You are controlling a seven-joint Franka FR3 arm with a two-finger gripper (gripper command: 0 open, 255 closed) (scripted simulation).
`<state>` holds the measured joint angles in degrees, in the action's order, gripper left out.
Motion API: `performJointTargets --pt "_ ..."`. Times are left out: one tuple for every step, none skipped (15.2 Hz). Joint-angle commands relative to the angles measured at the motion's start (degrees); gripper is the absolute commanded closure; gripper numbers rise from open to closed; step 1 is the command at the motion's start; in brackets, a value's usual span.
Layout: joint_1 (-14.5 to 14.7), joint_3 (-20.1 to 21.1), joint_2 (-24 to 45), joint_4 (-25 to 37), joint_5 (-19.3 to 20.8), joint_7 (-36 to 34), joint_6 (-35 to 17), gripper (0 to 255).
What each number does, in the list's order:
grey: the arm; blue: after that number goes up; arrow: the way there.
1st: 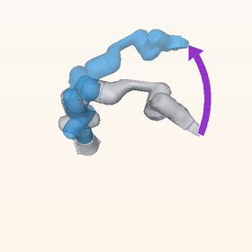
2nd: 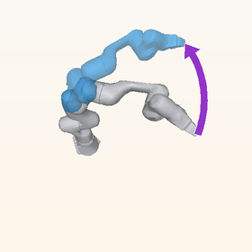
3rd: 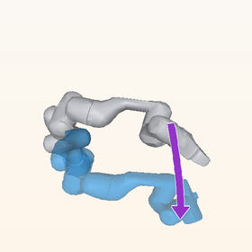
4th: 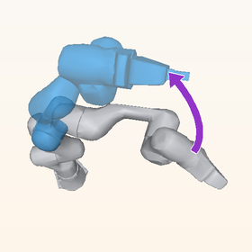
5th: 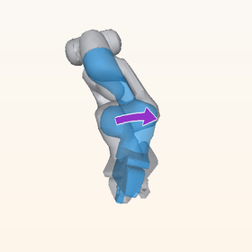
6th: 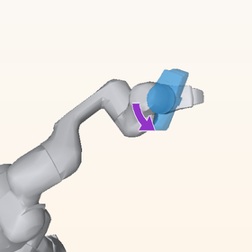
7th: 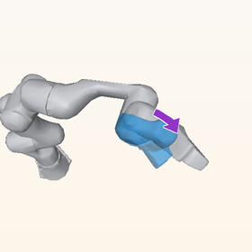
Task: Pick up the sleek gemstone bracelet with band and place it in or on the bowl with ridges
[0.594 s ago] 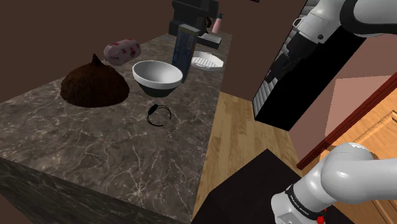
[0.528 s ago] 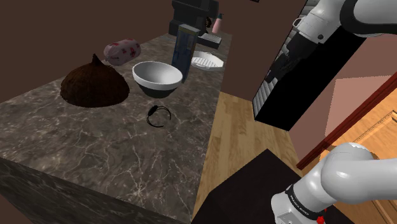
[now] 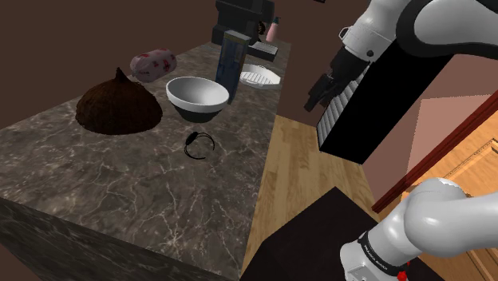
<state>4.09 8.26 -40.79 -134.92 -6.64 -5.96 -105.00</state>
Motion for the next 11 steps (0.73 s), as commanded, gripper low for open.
performJointTargets --pt "0.67 2.12 2.41 0.17 -0.93 -1.81 -2.66 0" --pt "0.98 3.21 3.56 0.45 -1.32 -2.76 -3.73 0" --pt "1.29 4.29 4.76 0.79 -1.66 -3.71 -4.8 0" --pt "1.56 5.37 6.01 1.19 -1.96 -4.66 -5.86 0" --pt "1.82 6.45 7.31 1.65 -2.19 -5.63 -6.91 0" --pt "2.03 7.55 8.66 2.18 -2.36 -6.61 -7.94 0" --pt "2.24 8.63 10.06 2.78 -2.47 -7.6 -8.95 0" --pt "2.4 9.73 11.5 3.43 -2.51 -8.61 -9.95 0" --pt "2.54 10.83 12.98 4.15 -2.47 -9.64 -10.92 0" --pt "2.66 11.93 14.51 4.93 -2.35 -10.7 -11.87 0" --pt "2.76 13.02 16.09 5.77 -2.13 -11.79 -12.8 0"
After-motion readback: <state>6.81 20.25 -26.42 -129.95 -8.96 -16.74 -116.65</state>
